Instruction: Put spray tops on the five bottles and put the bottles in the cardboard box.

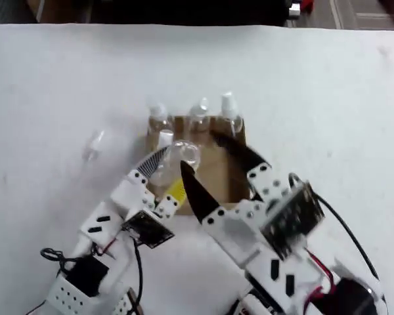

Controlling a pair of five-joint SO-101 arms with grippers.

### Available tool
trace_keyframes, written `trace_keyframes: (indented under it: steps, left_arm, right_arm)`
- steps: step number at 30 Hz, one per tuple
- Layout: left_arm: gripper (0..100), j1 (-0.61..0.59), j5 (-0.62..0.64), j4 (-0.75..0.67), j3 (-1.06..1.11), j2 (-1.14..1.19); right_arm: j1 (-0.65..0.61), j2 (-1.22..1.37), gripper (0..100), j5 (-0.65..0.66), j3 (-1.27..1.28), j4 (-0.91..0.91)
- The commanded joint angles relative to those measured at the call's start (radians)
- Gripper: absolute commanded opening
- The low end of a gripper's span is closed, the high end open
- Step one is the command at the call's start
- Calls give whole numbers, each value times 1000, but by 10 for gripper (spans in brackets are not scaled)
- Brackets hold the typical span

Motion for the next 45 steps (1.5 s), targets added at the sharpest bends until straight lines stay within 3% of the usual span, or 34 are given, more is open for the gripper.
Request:
trace_keyframes:
  steps: [1,13,19,24,31,37,40,45]
  left_arm:
    - [20,10,-9,-31,-18,-13]
    - [20,8,-9,-37,-20,-13]
    - [20,2,-9,-37,-20,-13]
    - [20,-8,-5,-38,-20,-13]
    - [20,-12,-3,-38,-20,-13]
    - [20,-7,3,-38,-28,-13]
    - [48,-7,124,11,-114,-13]
    - [135,-7,414,347,-342,-13]
  right_arm:
    - [-8,96,241,-43,-55,-2]
    - [1,229,204,-40,-55,73]
    - [116,251,202,-43,-57,105]
    - [139,242,200,-43,-60,130]
    - [134,248,24,-34,-57,134]
    - [134,242,16,-34,-60,148]
    - [134,249,16,-34,-58,130]
    - [122,251,16,-34,-55,105]
